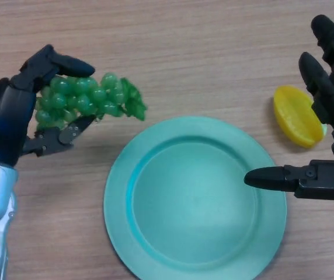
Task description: Pick up the green grapes and place it on the plate
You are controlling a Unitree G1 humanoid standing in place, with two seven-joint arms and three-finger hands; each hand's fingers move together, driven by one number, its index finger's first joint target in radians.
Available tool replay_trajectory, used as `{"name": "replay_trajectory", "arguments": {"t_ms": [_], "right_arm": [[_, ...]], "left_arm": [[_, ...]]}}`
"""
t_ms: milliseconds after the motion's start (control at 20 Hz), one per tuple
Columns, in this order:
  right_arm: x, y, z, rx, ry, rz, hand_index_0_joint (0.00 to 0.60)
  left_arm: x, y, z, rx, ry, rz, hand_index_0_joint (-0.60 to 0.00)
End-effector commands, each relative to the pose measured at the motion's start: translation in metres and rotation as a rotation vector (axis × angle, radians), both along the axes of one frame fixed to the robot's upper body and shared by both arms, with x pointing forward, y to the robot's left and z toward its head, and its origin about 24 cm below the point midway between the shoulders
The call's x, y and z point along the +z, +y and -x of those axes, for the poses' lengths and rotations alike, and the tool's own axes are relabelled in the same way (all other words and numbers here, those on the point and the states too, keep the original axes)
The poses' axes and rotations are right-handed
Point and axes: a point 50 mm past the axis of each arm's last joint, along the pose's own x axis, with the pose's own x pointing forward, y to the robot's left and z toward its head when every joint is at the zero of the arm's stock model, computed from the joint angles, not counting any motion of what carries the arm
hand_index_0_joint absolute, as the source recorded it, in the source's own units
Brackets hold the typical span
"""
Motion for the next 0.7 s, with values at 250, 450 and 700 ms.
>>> {"name": "replay_trajectory", "arguments": {"t_ms": [250, 450, 700], "right_arm": [[0.023, -0.004, 0.009, -0.009, -0.180, -0.003, 0.000], [0.023, -0.006, 0.009, -0.009, -0.181, -0.007, 0.000], [0.023, -0.007, 0.008, -0.009, -0.184, -0.002, 0.000]], "left_arm": [[0.033, -0.046, 0.038, -0.245, -0.183, 0.025, -0.600], [0.013, -0.070, 0.036, -0.275, -0.310, -0.371, -0.600], [0.022, -0.071, 0.038, -0.440, -0.009, -0.052, -0.600]]}}
